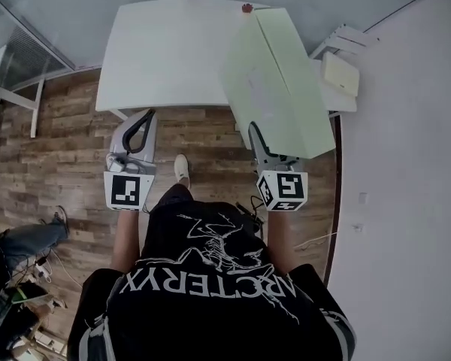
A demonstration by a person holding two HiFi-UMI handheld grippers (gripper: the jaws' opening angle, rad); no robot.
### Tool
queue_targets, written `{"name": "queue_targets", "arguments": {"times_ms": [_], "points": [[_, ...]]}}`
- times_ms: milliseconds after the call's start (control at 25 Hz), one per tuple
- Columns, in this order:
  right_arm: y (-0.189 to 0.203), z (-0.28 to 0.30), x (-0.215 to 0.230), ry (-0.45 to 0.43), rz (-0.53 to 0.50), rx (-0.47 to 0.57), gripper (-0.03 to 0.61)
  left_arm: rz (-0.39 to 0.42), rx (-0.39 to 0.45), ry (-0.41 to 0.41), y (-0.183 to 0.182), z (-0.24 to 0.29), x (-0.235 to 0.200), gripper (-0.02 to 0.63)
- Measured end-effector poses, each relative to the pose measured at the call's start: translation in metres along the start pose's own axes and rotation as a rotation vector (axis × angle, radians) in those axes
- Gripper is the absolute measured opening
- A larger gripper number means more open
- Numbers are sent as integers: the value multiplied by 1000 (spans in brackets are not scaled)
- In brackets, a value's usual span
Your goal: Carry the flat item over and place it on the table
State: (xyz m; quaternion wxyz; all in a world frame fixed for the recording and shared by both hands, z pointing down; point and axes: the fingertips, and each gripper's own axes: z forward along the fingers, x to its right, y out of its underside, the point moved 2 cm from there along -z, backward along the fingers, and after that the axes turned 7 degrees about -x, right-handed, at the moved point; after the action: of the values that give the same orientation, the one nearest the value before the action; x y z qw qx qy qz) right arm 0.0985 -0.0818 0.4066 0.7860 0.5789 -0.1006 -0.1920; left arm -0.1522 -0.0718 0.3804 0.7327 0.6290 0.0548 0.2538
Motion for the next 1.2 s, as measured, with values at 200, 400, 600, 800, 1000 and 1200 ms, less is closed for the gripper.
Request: {"name": "queue_targets", "arguments": {"times_ms": [200, 400, 600, 800, 1000, 1200], "points": [[-29, 66, -4, 48, 18, 1, 264, -10, -13, 42, 2, 45, -63, 11], [-44, 102, -1, 74, 6, -13, 264, -54, 16, 86, -6, 78, -86, 11], [-51, 125, 14, 83, 19, -7, 264, -48, 7, 75, -8, 102, -91, 11], [-48, 141, 32, 69, 4, -15, 264, -69, 13, 46, -14, 116, -83, 9], [-30, 165, 52, 69, 25, -34, 264, -67, 3, 29, -15, 129, -76, 9], [2, 192, 63, 47, 33, -59, 264, -75, -33, -23, -10, 126, -75, 9]]}}
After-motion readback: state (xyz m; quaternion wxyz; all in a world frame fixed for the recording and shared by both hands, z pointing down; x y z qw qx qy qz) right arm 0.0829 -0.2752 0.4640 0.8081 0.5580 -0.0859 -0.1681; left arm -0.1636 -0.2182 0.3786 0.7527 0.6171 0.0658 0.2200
